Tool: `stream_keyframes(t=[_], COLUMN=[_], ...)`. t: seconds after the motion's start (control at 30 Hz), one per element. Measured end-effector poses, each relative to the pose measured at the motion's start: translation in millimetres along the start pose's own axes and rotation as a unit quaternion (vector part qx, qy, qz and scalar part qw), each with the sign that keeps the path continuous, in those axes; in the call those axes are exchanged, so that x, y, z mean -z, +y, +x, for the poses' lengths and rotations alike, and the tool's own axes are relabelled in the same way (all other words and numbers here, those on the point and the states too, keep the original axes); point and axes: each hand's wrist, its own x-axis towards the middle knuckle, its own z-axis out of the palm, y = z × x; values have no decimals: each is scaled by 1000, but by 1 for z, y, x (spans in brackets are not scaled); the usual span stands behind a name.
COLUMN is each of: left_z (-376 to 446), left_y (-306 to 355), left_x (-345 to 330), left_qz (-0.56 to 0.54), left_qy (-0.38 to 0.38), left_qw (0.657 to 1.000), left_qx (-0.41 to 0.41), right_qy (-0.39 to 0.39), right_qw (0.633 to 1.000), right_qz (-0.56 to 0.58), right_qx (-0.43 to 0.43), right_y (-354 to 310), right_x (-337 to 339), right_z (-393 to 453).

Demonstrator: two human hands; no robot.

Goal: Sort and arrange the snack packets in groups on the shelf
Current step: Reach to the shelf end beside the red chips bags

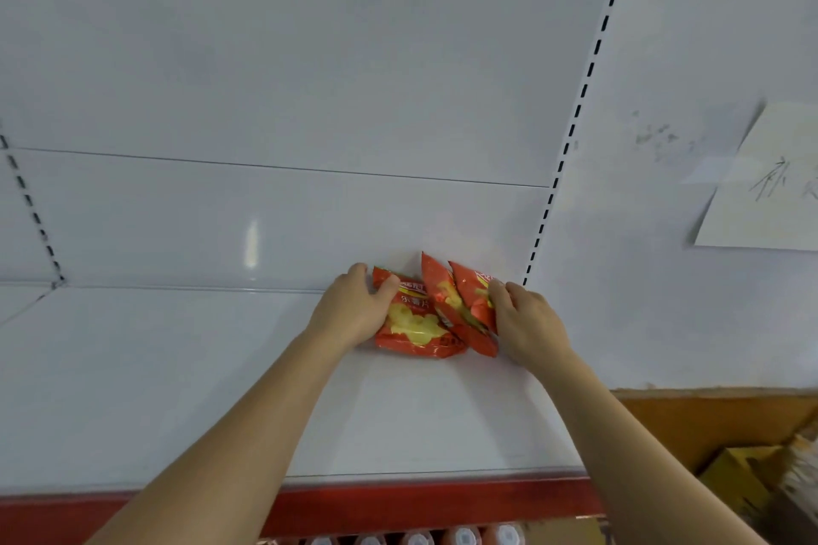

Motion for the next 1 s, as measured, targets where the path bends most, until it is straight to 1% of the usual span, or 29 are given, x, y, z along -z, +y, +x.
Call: stream_keyframes(t=[0.07, 0.13, 0.23, 0.33, 0.5, 0.6, 0.77, 1.0], left_z=[-6, -12, -20, -33, -53, -70, -109, -175], left_y=[0, 3, 6, 6, -17, -36, -85, -175], left_x=[1, 5, 11, 17, 34, 59, 124, 237], left_qz=[28, 54, 105, 143, 197, 215, 251, 283], left_qy=[19, 42, 61, 89, 119, 146, 192, 230], left_qw=[999, 997, 992, 984, 972, 964, 948, 931], left_qx=[-18, -30, -45, -52, -52, -50, -26, 37], right_qy=[-7, -18, -10, -21, -26, -19, -41, -58], right_qw=[999, 998, 997, 992, 974, 960, 937, 916], right_qz=[-19, -10, 5, -24, -72, -92, -118, -91], right_qx=[26, 51, 73, 124, 214, 263, 326, 387], right_y=[-3, -8, -17, -24, -54, -88, -162, -278], right_x=[7, 14, 23, 23, 12, 1, -31, -94], right_z=[-2, 0, 1, -1, -16, -31, -75, -157])
